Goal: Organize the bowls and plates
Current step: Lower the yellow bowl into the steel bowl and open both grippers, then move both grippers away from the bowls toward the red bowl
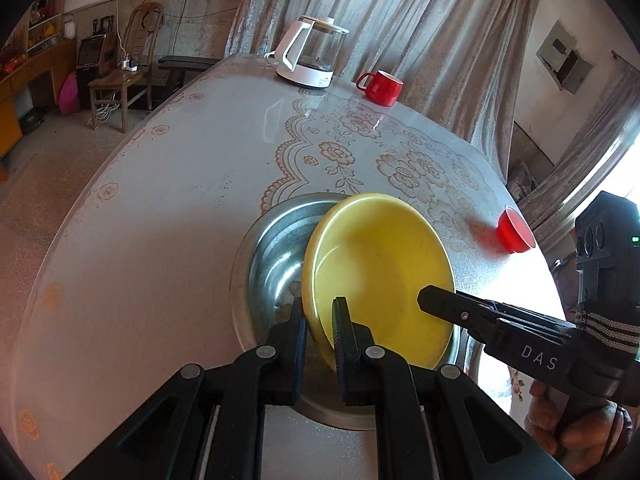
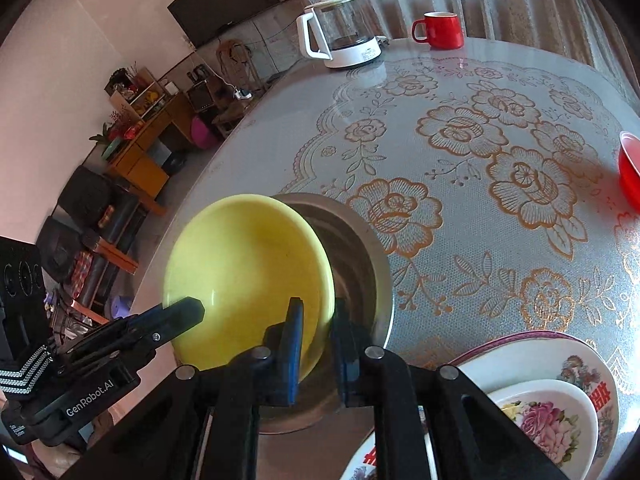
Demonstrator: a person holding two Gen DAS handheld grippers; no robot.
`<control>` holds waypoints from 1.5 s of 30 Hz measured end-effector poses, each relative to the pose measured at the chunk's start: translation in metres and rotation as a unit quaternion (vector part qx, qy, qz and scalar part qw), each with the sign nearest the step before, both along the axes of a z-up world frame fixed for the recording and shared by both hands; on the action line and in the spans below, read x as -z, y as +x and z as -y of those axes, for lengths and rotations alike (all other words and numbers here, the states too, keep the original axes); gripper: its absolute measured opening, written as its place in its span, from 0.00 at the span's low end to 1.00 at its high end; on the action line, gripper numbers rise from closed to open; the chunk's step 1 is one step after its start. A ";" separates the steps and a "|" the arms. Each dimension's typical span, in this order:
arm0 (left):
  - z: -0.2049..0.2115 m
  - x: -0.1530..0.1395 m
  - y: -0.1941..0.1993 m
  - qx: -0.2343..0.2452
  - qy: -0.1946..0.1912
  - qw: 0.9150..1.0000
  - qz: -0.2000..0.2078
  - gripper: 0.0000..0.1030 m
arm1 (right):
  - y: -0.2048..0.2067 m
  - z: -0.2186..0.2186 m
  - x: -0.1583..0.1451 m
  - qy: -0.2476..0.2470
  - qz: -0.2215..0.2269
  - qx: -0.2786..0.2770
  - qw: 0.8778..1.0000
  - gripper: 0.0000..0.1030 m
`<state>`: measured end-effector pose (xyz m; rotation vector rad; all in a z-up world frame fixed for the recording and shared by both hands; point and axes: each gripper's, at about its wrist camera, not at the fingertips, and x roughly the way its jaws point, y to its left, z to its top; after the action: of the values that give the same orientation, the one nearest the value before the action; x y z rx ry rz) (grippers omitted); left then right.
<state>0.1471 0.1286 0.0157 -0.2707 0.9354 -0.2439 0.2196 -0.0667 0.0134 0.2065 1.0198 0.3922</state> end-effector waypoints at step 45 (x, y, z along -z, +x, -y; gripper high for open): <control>0.037 -0.011 -0.036 -0.004 0.093 0.993 0.069 0.22 | -0.042 0.044 -0.012 0.015 0.063 0.061 0.996 0.26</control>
<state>0.1111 0.0918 0.0264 -0.0844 0.8133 -0.1642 0.1776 -0.1105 0.0255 0.2665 0.8722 0.3065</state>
